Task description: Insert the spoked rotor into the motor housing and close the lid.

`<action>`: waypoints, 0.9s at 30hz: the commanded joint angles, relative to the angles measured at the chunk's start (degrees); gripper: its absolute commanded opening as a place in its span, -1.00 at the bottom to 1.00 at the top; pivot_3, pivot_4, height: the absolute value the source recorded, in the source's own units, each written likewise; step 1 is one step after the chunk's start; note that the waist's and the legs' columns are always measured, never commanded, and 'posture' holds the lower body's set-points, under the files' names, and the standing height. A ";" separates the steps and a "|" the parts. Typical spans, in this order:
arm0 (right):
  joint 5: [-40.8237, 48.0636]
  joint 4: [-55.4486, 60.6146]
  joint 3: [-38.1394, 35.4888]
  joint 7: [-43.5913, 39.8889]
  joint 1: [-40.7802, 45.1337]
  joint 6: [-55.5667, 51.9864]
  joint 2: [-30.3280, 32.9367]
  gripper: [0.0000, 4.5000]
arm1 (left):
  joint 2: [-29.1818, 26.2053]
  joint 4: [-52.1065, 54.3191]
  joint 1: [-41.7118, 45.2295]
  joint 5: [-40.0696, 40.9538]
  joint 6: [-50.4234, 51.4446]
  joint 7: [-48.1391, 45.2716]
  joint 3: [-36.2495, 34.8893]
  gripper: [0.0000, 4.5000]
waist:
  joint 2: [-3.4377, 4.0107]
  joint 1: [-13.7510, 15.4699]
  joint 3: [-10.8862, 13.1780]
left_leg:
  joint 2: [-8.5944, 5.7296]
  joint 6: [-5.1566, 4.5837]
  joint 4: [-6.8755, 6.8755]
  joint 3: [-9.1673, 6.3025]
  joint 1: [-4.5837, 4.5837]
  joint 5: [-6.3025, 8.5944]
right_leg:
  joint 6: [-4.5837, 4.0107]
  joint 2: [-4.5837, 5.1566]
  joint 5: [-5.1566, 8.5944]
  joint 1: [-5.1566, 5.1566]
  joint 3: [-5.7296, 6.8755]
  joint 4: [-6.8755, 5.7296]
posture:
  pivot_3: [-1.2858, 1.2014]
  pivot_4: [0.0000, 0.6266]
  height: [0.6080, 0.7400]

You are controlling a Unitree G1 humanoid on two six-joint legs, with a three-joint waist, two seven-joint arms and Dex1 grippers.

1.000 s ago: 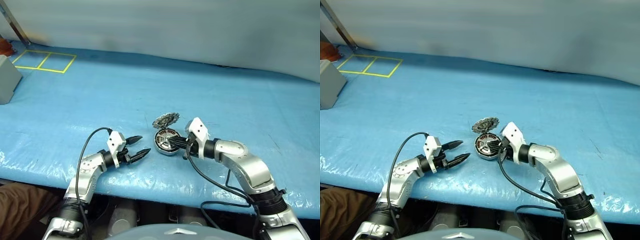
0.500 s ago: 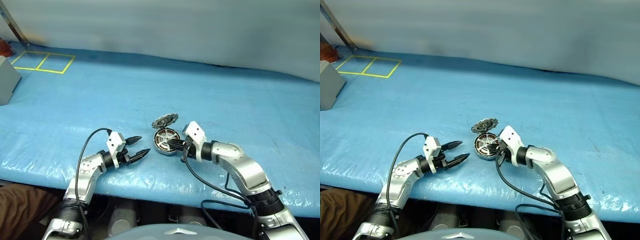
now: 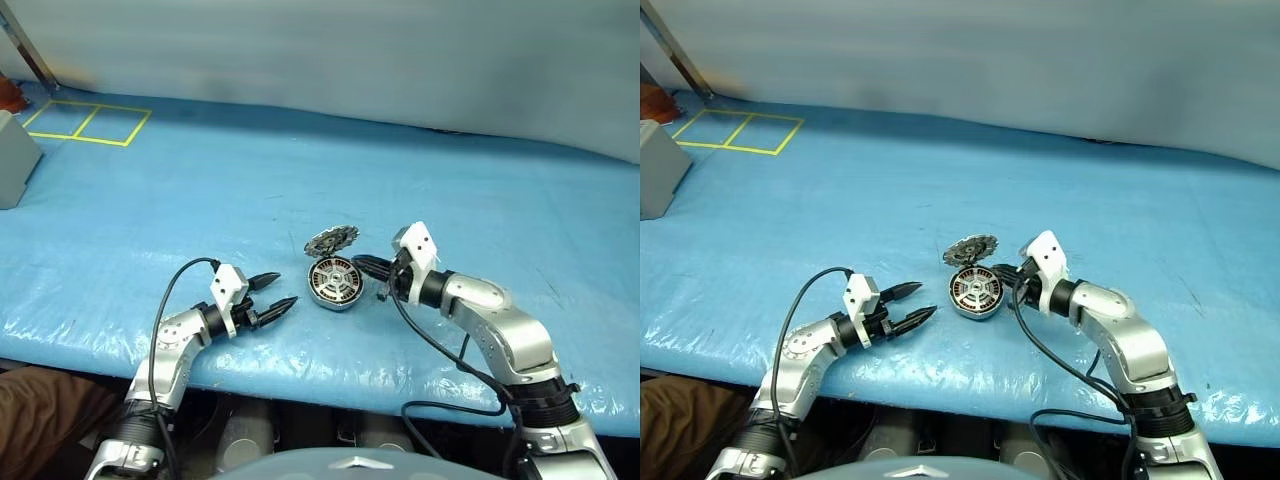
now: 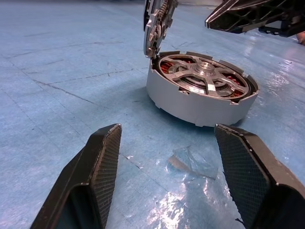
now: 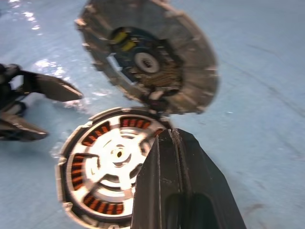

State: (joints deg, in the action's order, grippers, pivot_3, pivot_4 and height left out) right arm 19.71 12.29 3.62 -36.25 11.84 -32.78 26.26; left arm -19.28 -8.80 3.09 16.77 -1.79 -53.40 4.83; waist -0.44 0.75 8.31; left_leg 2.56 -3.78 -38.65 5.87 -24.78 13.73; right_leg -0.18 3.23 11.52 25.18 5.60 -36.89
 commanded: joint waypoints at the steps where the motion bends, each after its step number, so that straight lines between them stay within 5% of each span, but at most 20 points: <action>1: -2.62 -4.22 -2.38 3.36 5.35 3.66 -0.84 -0.99 | 0.50 1.81 0.28 0.87 -1.26 -0.13 -0.26 0.46 | 0.03 -0.13 0.01 | 0.00 0.00 0.00 0.04 0.00 0.00 | 0.01 -0.01 -0.01 -0.01 -0.03 -0.02 | 0.03 -0.52 1.00; 14: 1.28 -12.55 3.47 -11.80 20.80 4.93 -4.30 -0.99 | 0.75 1.98 -0.31 1.01 -1.94 -0.10 -0.59 0.46 | 0.11 -0.53 0.07 | 0.03 -0.03 0.06 0.12 -0.02 -0.02 | 0.27 -0.12 -0.17 -0.15 -0.07 -0.08 | 0.03 -0.52 1.00; 27: -1.56 -2.40 10.48 -17.87 10.94 1.55 3.88 -0.99 | 0.52 2.17 -0.93 1.06 -1.77 0.13 -0.59 0.46 | 0.12 -0.59 0.07 | 0.00 -0.09 0.05 0.12 0.01 0.03 | 0.03 0.06 -0.02 -0.21 -0.03 -0.04 | 0.03 -0.52 1.00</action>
State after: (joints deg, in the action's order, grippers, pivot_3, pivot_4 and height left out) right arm 18.21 6.78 14.47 -54.39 22.91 -30.92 29.62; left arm -18.61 -8.74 1.83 16.97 -2.96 -53.04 4.65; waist -0.32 0.16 8.38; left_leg 2.56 -3.87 -38.61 6.00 -24.75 13.75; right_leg -0.15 3.29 11.50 24.98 5.57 -36.94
